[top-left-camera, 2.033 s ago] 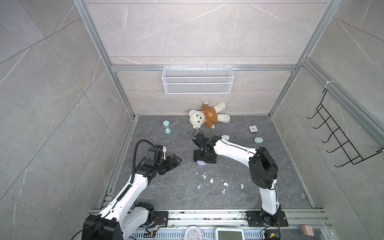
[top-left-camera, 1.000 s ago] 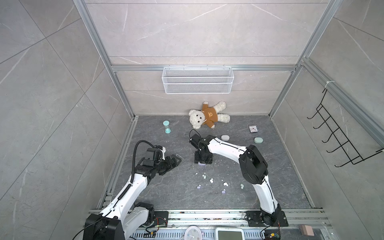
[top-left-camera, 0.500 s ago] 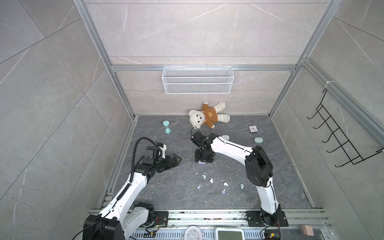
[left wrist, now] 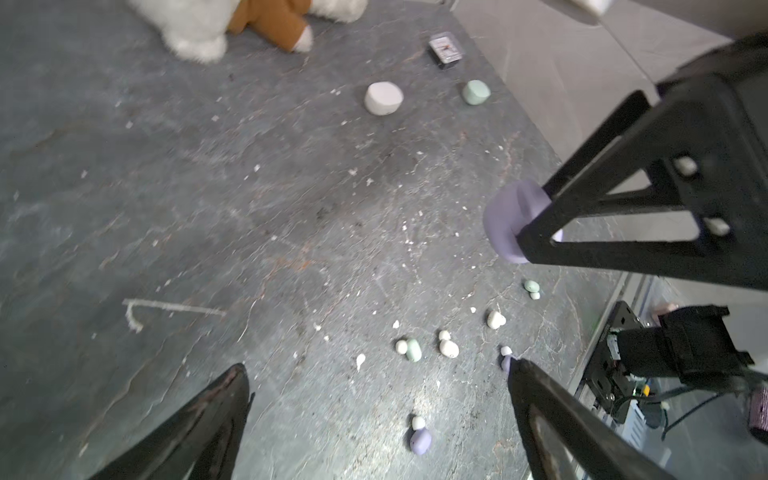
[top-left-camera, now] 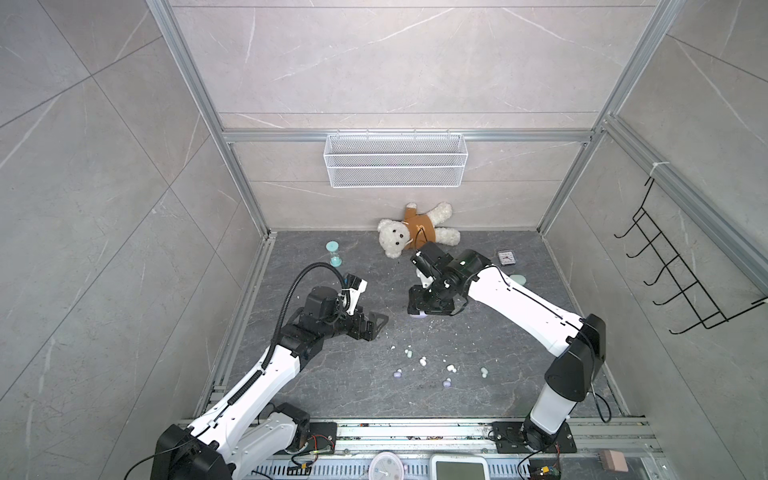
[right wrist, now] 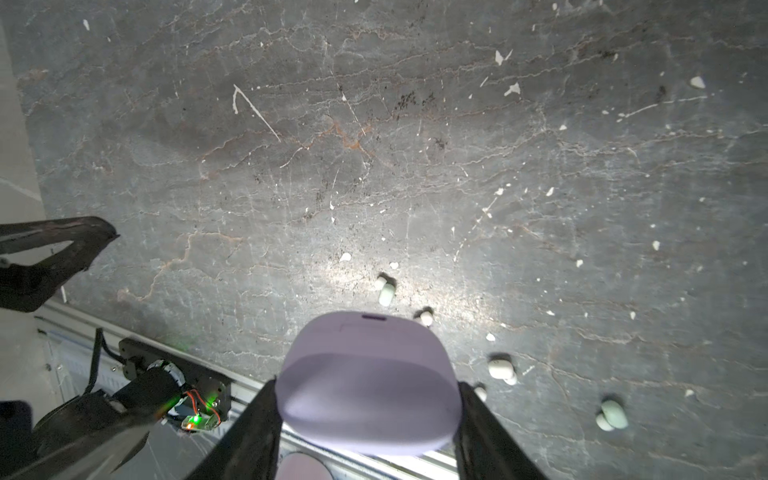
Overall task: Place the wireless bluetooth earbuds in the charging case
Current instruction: 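Lift the lavender case with the right gripper toward the left gripper, then grasp the lavender case with the left gripper from the right gripper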
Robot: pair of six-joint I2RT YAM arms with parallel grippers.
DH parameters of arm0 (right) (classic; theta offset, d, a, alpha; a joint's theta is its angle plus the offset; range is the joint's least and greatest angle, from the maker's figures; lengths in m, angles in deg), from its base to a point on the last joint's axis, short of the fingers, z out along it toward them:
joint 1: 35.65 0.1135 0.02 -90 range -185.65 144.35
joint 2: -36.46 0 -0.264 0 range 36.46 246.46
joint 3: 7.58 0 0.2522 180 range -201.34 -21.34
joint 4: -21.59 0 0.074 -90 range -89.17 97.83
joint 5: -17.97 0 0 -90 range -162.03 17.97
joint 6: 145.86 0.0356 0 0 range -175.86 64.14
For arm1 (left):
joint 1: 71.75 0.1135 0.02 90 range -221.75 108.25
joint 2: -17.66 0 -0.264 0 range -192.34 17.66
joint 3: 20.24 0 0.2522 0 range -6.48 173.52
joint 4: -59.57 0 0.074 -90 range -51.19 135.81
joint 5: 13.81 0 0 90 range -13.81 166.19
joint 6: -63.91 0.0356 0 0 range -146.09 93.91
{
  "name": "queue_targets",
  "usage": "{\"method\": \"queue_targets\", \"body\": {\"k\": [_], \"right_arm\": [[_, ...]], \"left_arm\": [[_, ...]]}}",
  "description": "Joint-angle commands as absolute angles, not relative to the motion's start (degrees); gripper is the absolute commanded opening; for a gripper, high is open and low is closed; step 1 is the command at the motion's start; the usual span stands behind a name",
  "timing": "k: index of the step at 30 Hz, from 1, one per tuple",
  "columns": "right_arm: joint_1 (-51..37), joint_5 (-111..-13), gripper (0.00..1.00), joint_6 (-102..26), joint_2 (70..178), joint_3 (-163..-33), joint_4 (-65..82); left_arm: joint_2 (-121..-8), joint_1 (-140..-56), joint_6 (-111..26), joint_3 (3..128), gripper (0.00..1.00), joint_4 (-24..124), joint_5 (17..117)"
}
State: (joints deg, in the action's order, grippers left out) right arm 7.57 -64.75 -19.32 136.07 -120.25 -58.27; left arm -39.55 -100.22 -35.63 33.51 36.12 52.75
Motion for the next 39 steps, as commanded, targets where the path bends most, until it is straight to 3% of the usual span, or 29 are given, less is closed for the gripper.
{"method": "queue_targets", "body": {"k": [1,7,12,27,39], "right_arm": [[6.39,-60.54,0.5,-22.79,132.64,-121.89,-64.05],[4.9,-56.61,0.49,-26.55,130.56,-125.74,-69.42],[3.91,-52.1,0.49,-29.0,130.47,-128.73,-72.39],[3.4,-46.23,0.48,-29.52,131.92,-134.07,-74.94],[3.43,-45.76,0.48,-29.14,131.91,-132.59,-73.86]], "left_arm": [[-39.04,-103.56,-27.91,32.89,1.0,45.16,47.9],[-41.4,-108.13,-22.76,32.92,1.0,50.35,43.09],[-41.73,-108.84,-22.31,31.12,0.99,59.59,39.24],[-48.59,-110.64,-17.96,36.23,0.96,67.73,34.24],[-51.99,-115.41,-14.84,39.38,0.84,68.23,34.17]]}}
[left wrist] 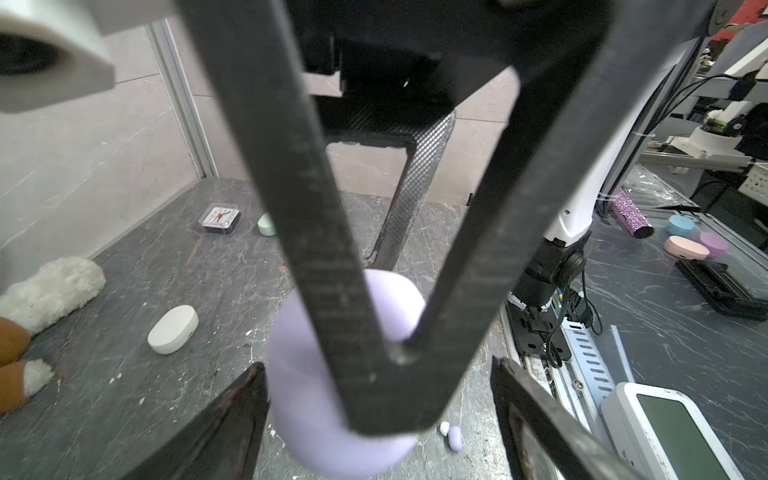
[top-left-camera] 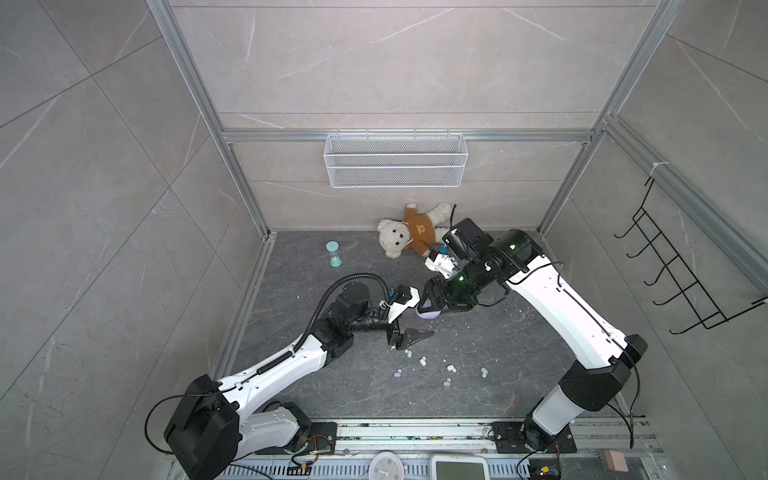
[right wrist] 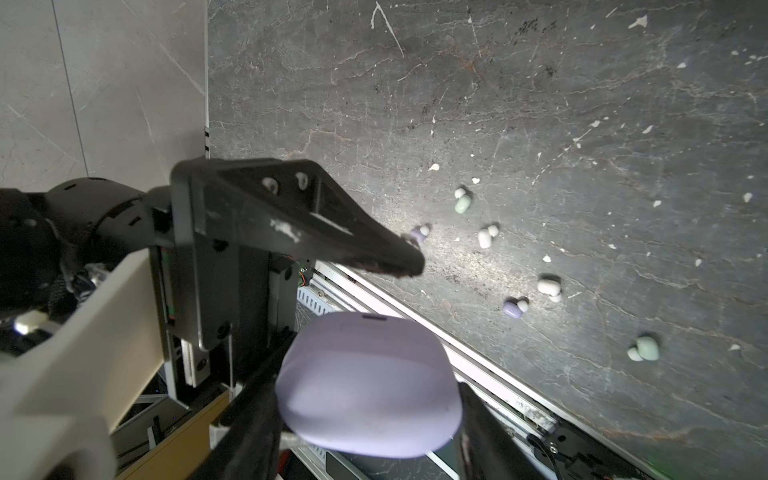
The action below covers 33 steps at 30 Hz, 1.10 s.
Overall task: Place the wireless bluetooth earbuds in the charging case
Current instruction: 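Grasp the lavender case with the left gripper from the right gripper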
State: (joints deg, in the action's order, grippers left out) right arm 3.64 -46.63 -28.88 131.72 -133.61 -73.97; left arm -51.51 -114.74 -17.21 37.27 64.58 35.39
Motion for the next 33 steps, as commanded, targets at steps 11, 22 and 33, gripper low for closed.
{"method": "queue_targets", "body": {"k": [11,22,33], "right_arm": [[3.43,-45.84,0.48,-29.14,131.82,-132.54,-73.47],[3.41,-45.93,0.47,-29.14,131.81,-132.35,-73.39],[3.38,-45.67,0.47,-28.88,131.9,-132.35,-72.94]], "left_arm": [[-53.7,-116.05,-14.49,40.94,0.61,67.78,33.5],[-54.5,-116.45,-15.1,41.7,0.5,67.84,33.38],[-55.2,-116.68,-15.89,42.47,0.49,68.12,33.07]]}}
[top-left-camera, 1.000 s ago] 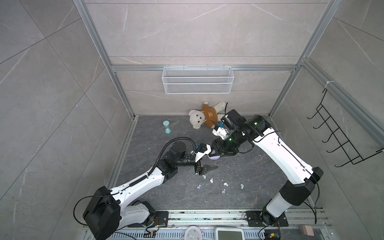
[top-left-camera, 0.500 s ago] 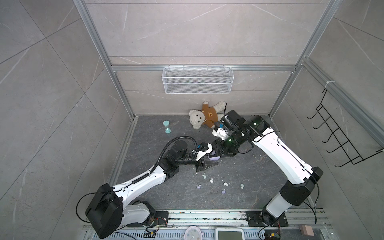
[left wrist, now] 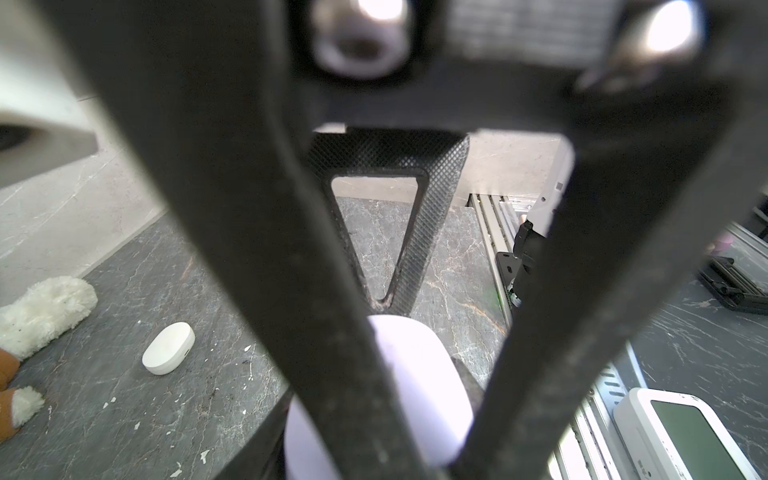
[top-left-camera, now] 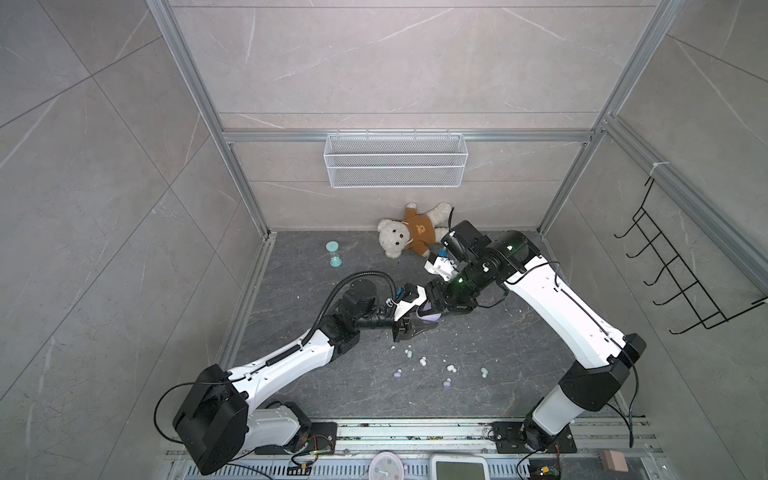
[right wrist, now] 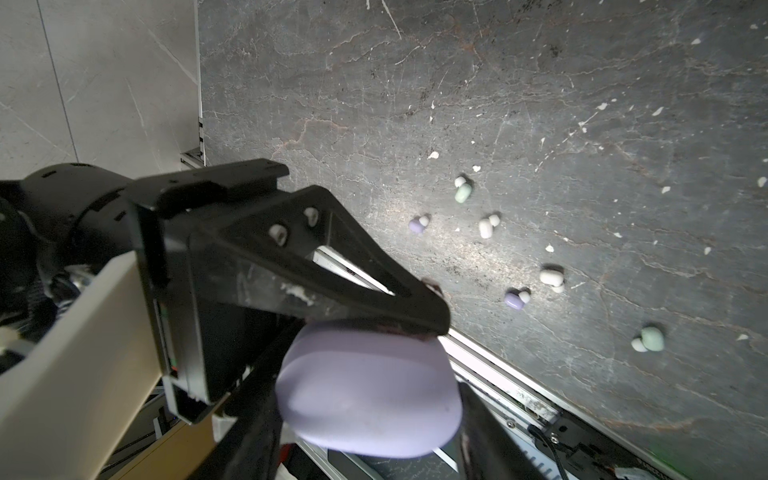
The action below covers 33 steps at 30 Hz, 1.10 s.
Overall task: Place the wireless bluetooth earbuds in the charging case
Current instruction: 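Grasp the lavender case with the left gripper from the right gripper, then hold the case in the left gripper while the right gripper pries the lid open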
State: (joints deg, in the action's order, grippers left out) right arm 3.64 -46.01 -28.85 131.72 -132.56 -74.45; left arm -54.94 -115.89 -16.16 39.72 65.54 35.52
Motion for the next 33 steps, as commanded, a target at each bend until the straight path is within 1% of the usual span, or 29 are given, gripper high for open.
{"method": "queue_targets", "body": {"k": [1,5,14,17,22,28,33], "right_arm": [[3.42,-45.73,0.47,-28.88,131.93,-132.36,-72.94],[3.46,-45.76,0.47,-28.79,131.82,-132.57,-72.94],[3.41,-45.84,0.47,-28.52,131.74,-132.6,-73.03],[3.41,-45.93,0.52,-28.29,131.48,-132.05,-72.6],[2.74,-46.06,0.6,-27.53,130.12,-130.36,-71.56],[0.16,-45.3,0.7,-26.7,127.0,-126.35,-69.09],[-1.48,-44.35,0.76,-26.7,125.59,-126.02,-68.63]], "left_arm": [[-55.24,-116.66,-15.85,42.44,0.49,68.05,33.03],[-55.55,-116.68,-15.89,42.42,0.47,68.04,32.9],[-55.51,-116.75,-15.82,42.83,0.35,67.47,32.78],[-55.48,-116.75,-16.17,42.83,0.32,67.35,32.7],[-55.2,-116.73,-17.1,42.39,0.29,67.57,32.6],[-54.76,-116.67,-17.29,41.74,0.28,67.24,32.87],[-54.5,-116.67,-18.38,41.4,0.27,67.85,33.02]]}}
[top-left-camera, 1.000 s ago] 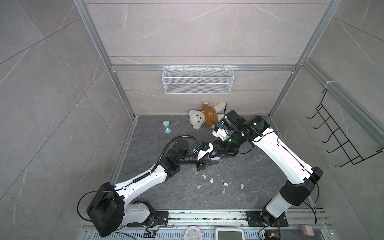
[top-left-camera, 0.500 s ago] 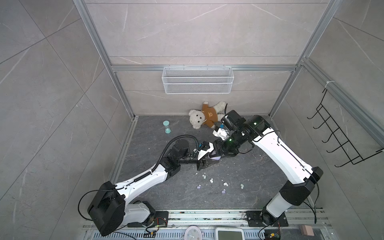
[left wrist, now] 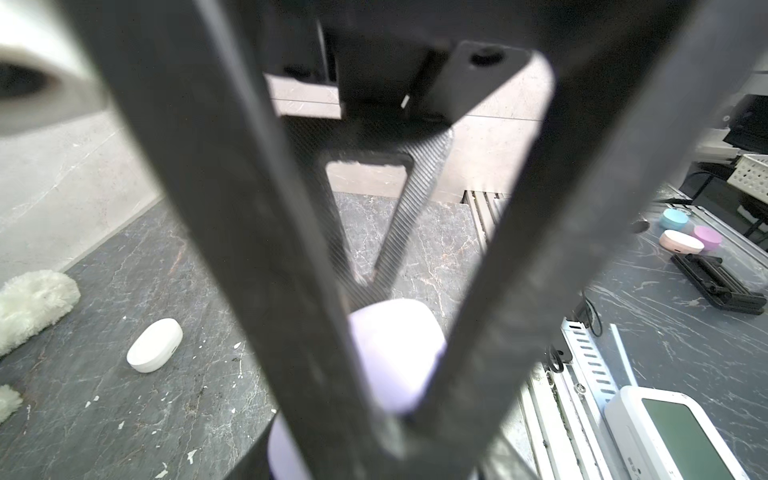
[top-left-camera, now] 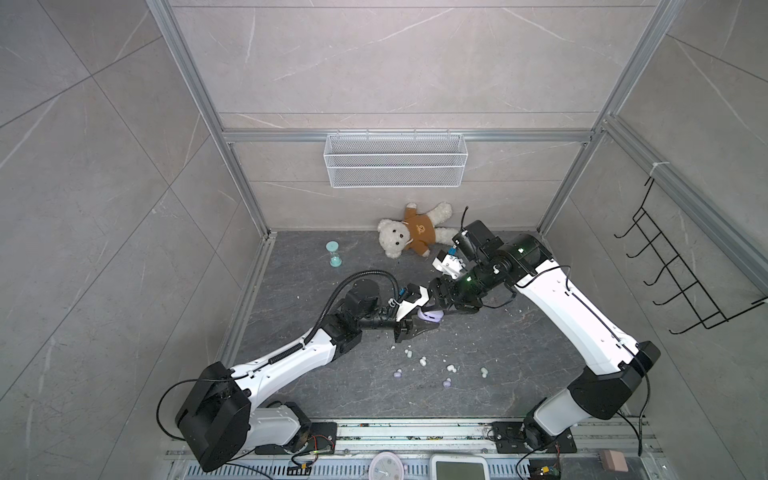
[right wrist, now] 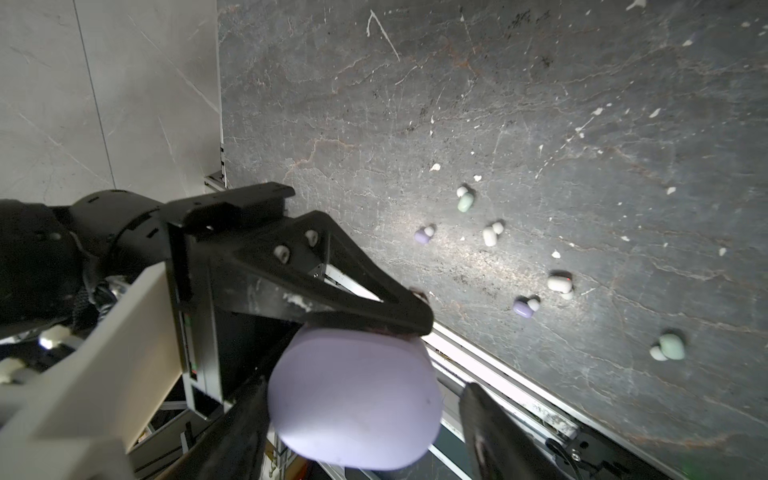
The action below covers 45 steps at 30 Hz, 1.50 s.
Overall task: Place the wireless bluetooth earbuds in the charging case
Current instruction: 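Hold the case in the left gripper while the right gripper pries the lid open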
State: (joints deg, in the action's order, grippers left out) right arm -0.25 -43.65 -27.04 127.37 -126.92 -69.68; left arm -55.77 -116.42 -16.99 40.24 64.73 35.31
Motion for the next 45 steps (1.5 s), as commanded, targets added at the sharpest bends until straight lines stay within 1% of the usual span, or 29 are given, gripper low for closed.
{"method": "queue_targets", "body": {"k": [1,7,11,13,16,20,25,30,45], "right_arm": [[-1.75,-44.28,0.77,-26.73,125.24,-125.9,-68.76],[-5.63,-45.88,0.82,-29.14,122.97,-125.71,-71.07],[-6.3,-50.48,0.85,-37.05,118.7,-126.73,-69.36],[-6.22,-51.43,0.85,-42.31,114.76,-124.79,-66.15],[-5.52,-49.68,0.86,-48.86,107.11,-118.39,-58.35],[-0.75,-52.07,0.87,-55.91,100.91,-112.32,-52.99],[4.85,-53.84,0.86,-59.22,102.25,-111.35,-53.63],[8.06,-56.91,0.86,-59.87,104.55,-110.4,-53.6],[10.86,-61.75,0.84,-59.22,107.47,-109.06,-52.25]], "left_arm": [[-54.42,-116.67,-18.79,41.2,0.27,68.28,33.3],[-53.81,-116.49,-21.65,40.52,0.25,70.18,33.31],[-53.13,-116.32,-25.93,39.86,0.25,71.76,31.33],[-52.96,-116.31,-28.5,39.52,0.25,72.48,30.35],[-52.83,-116.31,-31.9,38.58,0.25,73.96,28.72],[-52.22,-116.31,-32.45,37.83,0.25,73.13,28.09],[-51.51,-116.31,-31.98,38.78,0.25,70.9,27.59],[-51.12,-116.34,-31.98,39.07,0.25,70.67,27.38],[-50.1,-116.31,-30.57,39.26,0.25,69.15,27.51]]}}
